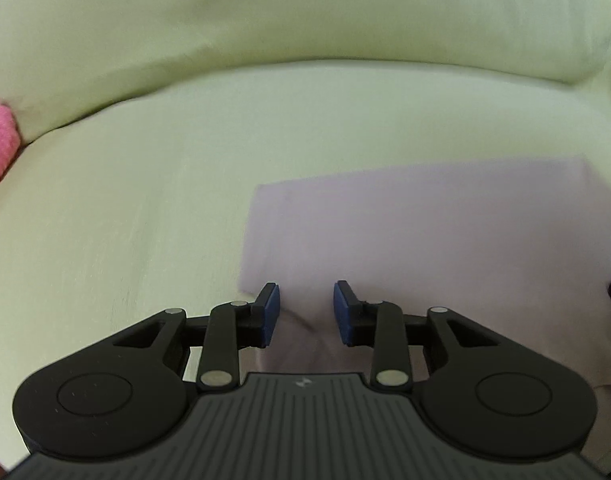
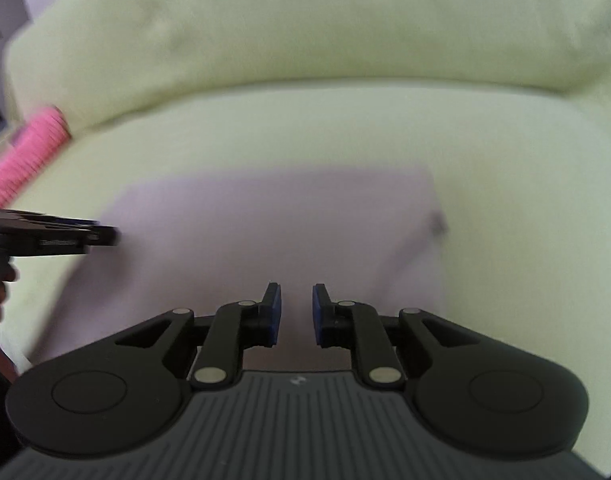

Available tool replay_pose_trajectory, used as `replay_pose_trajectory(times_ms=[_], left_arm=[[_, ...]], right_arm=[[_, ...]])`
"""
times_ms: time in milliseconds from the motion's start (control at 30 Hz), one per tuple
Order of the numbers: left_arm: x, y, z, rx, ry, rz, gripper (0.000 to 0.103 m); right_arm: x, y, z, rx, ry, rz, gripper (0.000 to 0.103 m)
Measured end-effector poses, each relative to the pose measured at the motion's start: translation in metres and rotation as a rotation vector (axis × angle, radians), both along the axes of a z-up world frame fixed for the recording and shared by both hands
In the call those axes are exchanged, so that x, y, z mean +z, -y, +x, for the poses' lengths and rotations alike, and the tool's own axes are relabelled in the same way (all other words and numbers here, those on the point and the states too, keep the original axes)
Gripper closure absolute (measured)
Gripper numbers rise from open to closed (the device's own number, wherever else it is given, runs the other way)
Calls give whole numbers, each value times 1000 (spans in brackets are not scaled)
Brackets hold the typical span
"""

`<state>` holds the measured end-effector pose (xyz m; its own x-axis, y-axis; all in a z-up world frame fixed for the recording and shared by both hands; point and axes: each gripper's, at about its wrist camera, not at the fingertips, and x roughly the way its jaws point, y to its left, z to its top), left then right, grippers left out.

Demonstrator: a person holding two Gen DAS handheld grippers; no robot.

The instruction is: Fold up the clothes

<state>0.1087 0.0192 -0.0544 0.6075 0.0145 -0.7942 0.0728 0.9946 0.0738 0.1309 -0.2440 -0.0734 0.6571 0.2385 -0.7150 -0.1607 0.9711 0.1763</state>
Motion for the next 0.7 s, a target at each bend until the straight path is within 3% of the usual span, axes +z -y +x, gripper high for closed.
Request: replay_pose_trajectory(times_ms=[100,200,333,400,567,633,700], left_arm=[[15,-12,-25,29,2,-4,67],[23,-14,-53,7,-18,-22,67],[6,-6,-96,-41,-127,7,65],[2,-9,-114,-19,-132,21,63],[18,-24,-125,25,-117,-16,62],[6,-24,-119,38,-180,23,57],[5,-24,-119,93,-191,16,55]], right_arm=[[9,16,-21,-77,-19,-28,88],[19,24,-50,-93,0,19,87],[18,20,-74,-74,-31,57,87],[6,16,-79,-99,-105,32,88],[20,16,-95,-115,-83,16,87],[21,19,-98,-117,-78,22,84],[14,19,-95,-129,-130,4,83]])
